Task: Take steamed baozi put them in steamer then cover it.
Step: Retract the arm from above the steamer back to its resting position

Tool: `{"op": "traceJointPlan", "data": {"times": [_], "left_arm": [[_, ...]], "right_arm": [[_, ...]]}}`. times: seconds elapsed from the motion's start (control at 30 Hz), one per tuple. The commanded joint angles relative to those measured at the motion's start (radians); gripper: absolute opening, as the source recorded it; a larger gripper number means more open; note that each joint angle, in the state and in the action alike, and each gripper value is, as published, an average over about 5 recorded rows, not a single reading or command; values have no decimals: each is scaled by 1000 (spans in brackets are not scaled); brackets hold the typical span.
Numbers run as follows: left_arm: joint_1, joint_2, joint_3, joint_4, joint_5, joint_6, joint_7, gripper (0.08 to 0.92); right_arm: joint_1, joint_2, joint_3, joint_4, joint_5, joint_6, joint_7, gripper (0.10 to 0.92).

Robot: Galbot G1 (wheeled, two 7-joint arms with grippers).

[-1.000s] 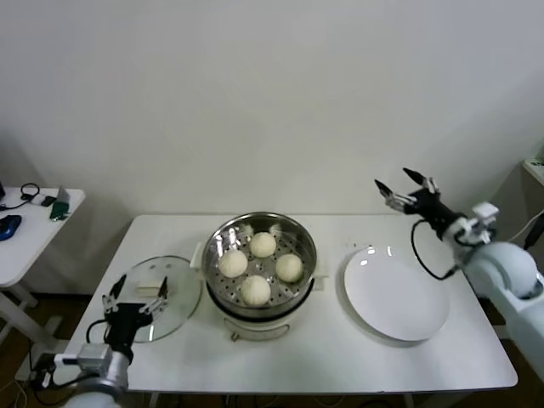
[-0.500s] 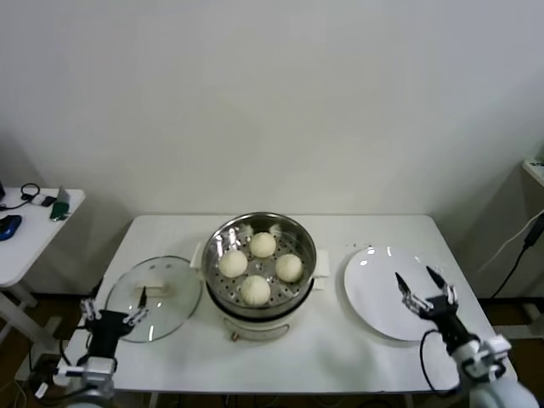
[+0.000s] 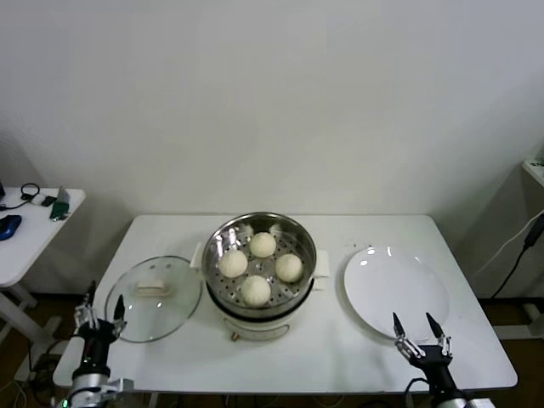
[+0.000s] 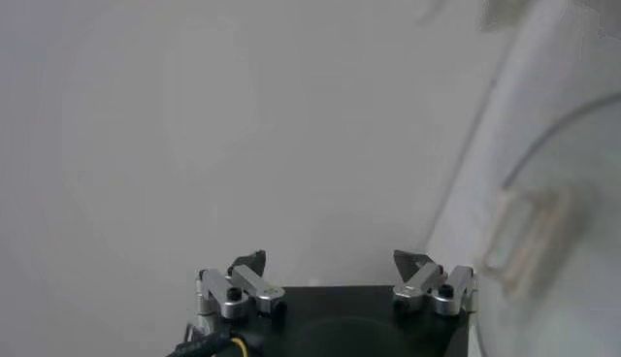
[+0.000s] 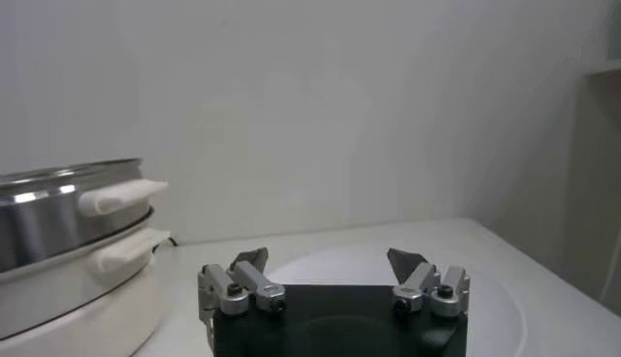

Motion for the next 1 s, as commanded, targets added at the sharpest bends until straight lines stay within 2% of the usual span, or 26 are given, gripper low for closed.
{"op": "traceJointPlan", "data": {"times": [0.03,0.43,1.0], "left_arm": [[-62,11,16,249,306,-87,-104,823],[-128,32,44,256,280,-76,-42,823],[-279,59,143,337,255,-12,11,823]], "right_arm": [[-45,94,-11,17,-66,32,23,823],[-58,108,-18,9,-109,31,14,823],[-82,131,9,8,-140,48,15,823]]}}
